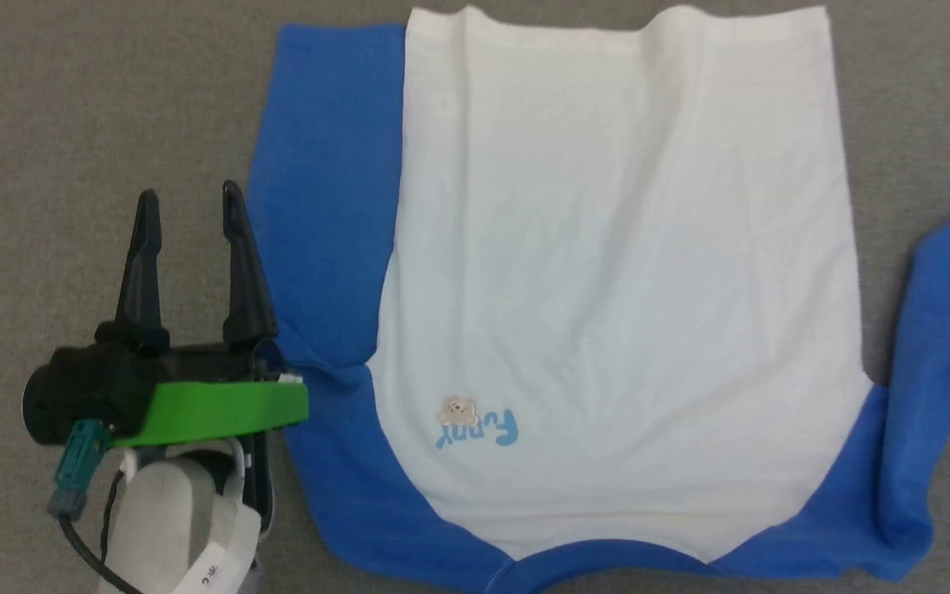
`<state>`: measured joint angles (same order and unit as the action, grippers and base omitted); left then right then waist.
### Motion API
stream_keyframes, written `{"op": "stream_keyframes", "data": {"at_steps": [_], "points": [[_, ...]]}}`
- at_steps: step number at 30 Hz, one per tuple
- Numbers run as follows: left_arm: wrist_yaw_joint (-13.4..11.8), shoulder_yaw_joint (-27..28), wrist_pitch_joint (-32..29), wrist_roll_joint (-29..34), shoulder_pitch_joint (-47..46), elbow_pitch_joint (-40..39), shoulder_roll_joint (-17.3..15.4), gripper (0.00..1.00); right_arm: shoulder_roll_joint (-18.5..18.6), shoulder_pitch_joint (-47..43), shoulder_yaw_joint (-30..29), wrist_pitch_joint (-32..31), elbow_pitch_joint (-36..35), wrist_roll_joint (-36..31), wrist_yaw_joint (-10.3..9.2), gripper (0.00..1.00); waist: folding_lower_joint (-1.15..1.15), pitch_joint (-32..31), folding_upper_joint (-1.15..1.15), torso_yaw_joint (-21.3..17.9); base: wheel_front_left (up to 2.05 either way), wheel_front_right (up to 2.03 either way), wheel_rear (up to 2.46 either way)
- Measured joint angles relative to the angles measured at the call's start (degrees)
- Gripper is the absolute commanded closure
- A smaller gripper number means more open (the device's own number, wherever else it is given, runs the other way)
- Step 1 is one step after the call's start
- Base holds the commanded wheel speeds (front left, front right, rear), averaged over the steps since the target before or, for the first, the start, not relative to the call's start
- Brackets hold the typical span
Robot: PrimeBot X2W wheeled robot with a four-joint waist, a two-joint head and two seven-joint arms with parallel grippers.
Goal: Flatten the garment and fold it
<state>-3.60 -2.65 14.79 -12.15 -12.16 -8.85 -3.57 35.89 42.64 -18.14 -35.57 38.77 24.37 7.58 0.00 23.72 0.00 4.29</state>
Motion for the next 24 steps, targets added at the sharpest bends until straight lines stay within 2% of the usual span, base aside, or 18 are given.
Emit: {"op": "stream_keyframes", "data": {"at_steps": [3,7,10,13,19,24], "points": [[0.18,1.07,0.00,0.00,1.75,-0.04,0.09,0.00,1.37,-3.83,-4.74,0.42,0.59,-1.89,-0.01,1.00,0.00,-2.60,0.00,-0.92,0.00,0.00,0.00],[0.60,2.32,0.00,0.00,3.57,-0.35,0.14,0.00,1.18,-8.00,-10.93,1.29,-0.57,-7.10,-0.01,1.00,0.00,-5.69,0.00,-2.12,0.00,0.00,0.00],[0.78,3.24,0.00,-0.05,4.55,-0.66,0.20,0.00,0.41,-9.68,-12.41,0.83,-3.65,-9.47,-0.01,1.00,0.00,-7.60,0.00,-2.88,0.00,0.00,0.00],[1.04,4.00,0.00,-0.56,5.48,-0.77,0.23,0.00,-0.88,-11.59,-9.40,0.29,-8.78,-8.32,-0.01,1.00,0.00,-9.44,0.00,-3.37,0.00,0.00,0.00],[1.51,5.13,0.00,-0.81,7.45,-0.65,0.35,0.00,-2.65,-15.77,3.22,-4.95,-25.32,-0.32,-0.01,1.00,0.00,-13.06,0.00,-3.90,0.00,0.00,0.00],[2.03,5.38,0.00,-1.05,8.70,-0.42,0.41,0.00,-7.02,-16.64,13.54,-10.31,-38.36,4.91,-0.01,1.00,0.00,-15.91,0.00,-4.08,0.00,0.00,0.00]]}}
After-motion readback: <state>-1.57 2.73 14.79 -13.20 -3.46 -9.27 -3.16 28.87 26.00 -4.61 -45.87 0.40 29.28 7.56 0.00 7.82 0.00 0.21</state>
